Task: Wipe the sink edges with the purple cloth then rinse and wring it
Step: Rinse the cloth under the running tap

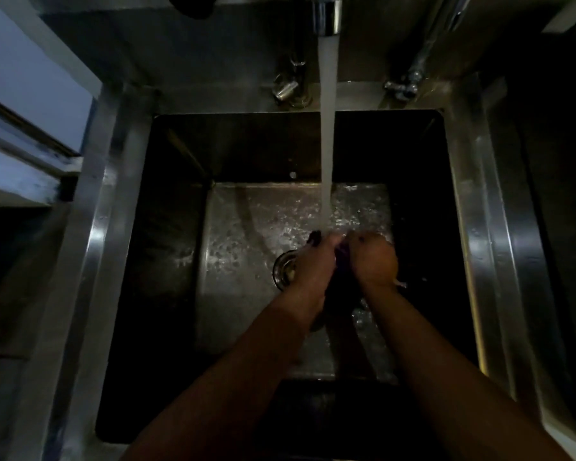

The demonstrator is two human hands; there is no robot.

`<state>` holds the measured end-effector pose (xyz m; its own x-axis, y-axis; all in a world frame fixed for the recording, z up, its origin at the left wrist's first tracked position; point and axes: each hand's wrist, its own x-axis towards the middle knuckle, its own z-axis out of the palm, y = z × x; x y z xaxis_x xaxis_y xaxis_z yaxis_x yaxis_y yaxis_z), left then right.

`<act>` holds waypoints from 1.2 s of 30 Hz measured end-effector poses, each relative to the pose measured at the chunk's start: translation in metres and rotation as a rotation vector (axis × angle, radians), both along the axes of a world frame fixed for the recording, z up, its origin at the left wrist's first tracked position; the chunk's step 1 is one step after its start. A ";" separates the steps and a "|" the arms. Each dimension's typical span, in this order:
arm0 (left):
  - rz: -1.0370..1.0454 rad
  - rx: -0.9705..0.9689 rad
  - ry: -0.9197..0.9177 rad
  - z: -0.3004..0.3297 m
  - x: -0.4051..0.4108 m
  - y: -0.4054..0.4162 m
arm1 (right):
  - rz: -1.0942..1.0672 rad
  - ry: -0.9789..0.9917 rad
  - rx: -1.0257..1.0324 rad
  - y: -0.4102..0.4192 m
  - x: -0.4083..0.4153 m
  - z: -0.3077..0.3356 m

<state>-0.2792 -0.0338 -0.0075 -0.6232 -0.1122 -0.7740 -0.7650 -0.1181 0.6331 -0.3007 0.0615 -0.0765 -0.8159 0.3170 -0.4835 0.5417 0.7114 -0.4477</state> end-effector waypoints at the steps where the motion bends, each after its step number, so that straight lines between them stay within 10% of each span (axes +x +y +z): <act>1: -0.019 -0.045 -0.005 -0.005 0.000 0.001 | 0.044 0.005 0.046 0.004 -0.001 0.002; 5: -0.207 -0.427 0.073 -0.018 -0.004 -0.008 | 0.118 0.086 0.051 0.011 -0.002 0.015; 12: -0.422 -0.534 0.283 -0.008 -0.007 -0.009 | -0.245 -0.092 -1.050 -0.006 -0.003 0.042; 25: -0.408 -0.277 0.444 -0.001 -0.003 -0.031 | 0.133 0.435 -0.226 -0.010 0.008 0.070; 36: -0.443 -0.256 0.610 0.009 -0.002 -0.040 | -0.229 0.315 -1.016 -0.015 -0.005 0.174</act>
<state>-0.2811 -0.0734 0.0012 -0.9568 0.1175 -0.2659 -0.2166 0.3218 0.9217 -0.3052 0.0461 0.0977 -0.9217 0.0478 -0.3849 0.3719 -0.1727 -0.9121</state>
